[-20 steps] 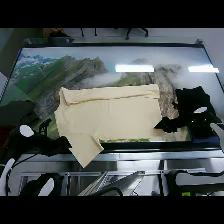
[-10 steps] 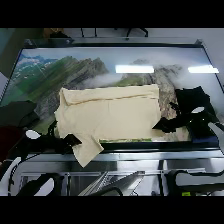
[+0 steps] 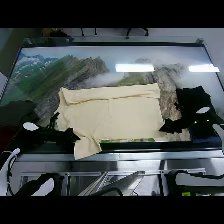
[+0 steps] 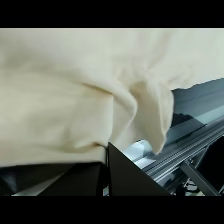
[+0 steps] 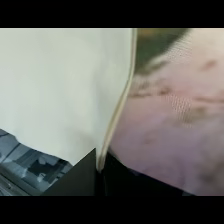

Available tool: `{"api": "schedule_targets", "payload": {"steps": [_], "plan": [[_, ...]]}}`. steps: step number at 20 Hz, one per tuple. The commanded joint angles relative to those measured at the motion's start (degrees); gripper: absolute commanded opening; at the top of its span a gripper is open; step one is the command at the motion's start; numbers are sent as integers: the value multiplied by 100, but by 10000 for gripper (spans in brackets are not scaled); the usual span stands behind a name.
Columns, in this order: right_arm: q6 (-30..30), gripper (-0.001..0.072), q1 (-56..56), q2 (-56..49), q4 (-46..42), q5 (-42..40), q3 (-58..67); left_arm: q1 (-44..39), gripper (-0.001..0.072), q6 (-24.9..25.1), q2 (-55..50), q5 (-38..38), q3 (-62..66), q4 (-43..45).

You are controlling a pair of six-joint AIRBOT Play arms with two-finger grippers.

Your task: Fold the shirts.

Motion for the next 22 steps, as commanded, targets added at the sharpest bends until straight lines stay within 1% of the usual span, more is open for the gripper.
{"api": "schedule_targets", "payload": {"steps": [1, 3, 5, 6, 10, 11, 12, 13, 14, 15, 16, 18, 20, 22], "plan": [[175, 22, -424, 326, 199, 483, 35, 2, 12, -291, 640, -256, 417, 339], [313, 21, -562, 413, 55, 527, 35, 2, 12, -761, 1108, -527, 566, 1134], [726, 21, -557, 437, -590, 542, 35, 4, 12, -1126, 1596, -962, 568, 1856], [931, 21, -557, 437, -876, 605, 35, 4, 12, -1220, 1814, -1158, 568, 2052], [1436, 21, -557, 767, -1401, 767, 35, 4, 12, -1589, 2726, -1733, 570, 2192], [1585, 21, -560, 927, -1565, 743, 35, 4, 12, -1646, 2907, -1738, 573, 2186], [1591, 21, -557, 1078, -1506, 675, 37, 4, 12, -1657, 3049, -1606, 577, 2155], [1554, 20, -557, 1187, -1290, 568, 39, 4, 12, -1655, 3086, -1414, 619, 2127], [1346, 21, -557, 1252, -859, 433, 66, 2, 12, -1637, 2992, -1165, 739, 2083], [1058, 21, -557, 1252, -260, 297, 125, 2, 12, -1486, 2747, -960, 946, 1915], [713, 21, -551, 1226, 463, 90, 195, 2, 11, -1298, 2387, -763, 1215, 1694], [247, 21, -498, 1088, 1491, -278, 393, 2, 12, -970, 1539, -439, 1875, 1353], [28, 21, -356, 800, 1982, -669, 706, 2, 12, -763, 581, -310, 2693, 1156], [-177, 21, -107, 358, 2157, -1021, 1049, -26, 12, -522, -297, -284, 3449, 918]]}}
